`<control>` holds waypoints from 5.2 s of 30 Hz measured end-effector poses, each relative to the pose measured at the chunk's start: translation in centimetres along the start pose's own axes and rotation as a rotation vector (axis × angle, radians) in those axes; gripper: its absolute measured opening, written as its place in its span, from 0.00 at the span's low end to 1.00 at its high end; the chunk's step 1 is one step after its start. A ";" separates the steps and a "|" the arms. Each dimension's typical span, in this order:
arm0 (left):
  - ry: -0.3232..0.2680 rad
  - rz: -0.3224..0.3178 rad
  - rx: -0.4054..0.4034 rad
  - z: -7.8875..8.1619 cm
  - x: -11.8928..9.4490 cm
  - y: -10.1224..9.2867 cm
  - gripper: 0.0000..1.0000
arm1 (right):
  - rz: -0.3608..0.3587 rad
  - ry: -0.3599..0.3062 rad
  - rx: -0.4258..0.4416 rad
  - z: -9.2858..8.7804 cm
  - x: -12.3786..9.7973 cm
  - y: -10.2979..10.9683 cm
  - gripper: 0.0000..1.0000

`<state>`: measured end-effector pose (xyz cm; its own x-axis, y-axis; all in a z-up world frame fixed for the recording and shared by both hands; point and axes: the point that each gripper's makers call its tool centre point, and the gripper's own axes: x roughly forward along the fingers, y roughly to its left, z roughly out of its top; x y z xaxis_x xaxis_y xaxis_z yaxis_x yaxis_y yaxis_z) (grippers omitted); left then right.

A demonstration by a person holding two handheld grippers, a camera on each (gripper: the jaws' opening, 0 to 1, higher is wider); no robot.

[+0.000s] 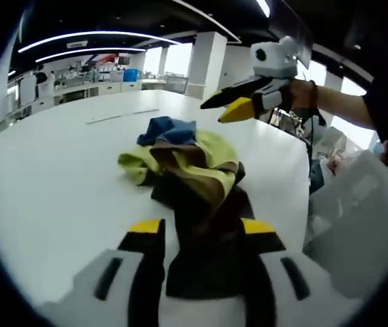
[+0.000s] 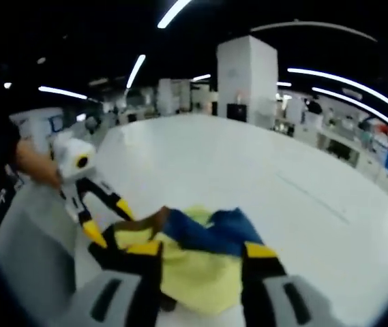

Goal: Fold the garment on the visible template until the final outline fits inside the template.

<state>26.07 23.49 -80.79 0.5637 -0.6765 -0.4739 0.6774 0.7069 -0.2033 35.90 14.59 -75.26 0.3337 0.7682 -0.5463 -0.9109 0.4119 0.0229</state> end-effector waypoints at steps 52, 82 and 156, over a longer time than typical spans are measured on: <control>-0.123 0.058 -0.052 5.8 -2.4 -0.6 0.00 | 0.008 -0.051 -0.086 1.5 -1.5 -0.6 0.00; -0.393 0.240 -0.126 20.6 -3.4 9.3 0.00 | -0.207 -0.208 -0.014 7.6 -6.1 -6.5 0.00; -0.054 0.391 -0.070 14.7 8.8 21.5 0.74 | -0.406 -0.061 0.490 -2.1 0.5 -14.7 0.65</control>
<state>52.54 29.74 -76.70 0.7981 -0.3621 -0.4816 0.3742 0.9243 -0.0749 48.91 7.89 -77.66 0.6551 0.5247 -0.5436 -0.4976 0.8410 0.2121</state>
